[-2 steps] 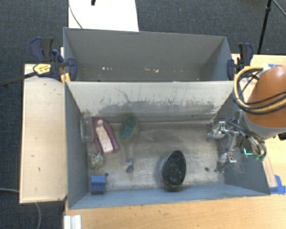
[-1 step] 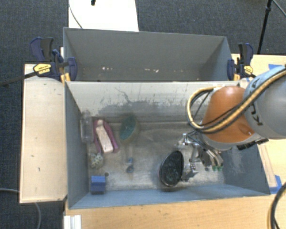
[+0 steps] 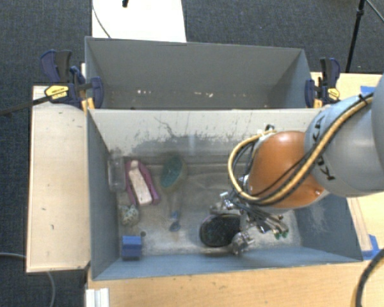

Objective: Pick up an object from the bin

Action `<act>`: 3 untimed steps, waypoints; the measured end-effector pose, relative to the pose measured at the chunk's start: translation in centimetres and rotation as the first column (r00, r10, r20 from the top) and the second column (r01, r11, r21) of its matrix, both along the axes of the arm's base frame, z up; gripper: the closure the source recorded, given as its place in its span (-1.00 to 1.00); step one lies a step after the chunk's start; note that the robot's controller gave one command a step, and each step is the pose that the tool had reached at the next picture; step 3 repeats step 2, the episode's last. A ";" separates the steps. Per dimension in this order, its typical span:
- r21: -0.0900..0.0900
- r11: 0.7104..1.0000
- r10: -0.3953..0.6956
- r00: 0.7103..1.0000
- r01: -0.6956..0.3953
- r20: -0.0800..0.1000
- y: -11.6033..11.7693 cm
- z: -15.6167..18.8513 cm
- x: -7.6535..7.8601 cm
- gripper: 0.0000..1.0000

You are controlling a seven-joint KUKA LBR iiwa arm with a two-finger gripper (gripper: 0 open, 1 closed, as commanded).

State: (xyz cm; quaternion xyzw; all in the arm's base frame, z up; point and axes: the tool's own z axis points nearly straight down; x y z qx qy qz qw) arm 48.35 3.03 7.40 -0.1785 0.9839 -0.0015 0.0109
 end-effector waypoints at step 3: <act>-0.002 0.982 0.188 0.982 -0.188 -0.010 -0.3 18.3 4.5 1.00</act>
Offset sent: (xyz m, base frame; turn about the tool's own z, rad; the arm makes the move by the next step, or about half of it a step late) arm 0.0000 0.0000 0.0000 0.0000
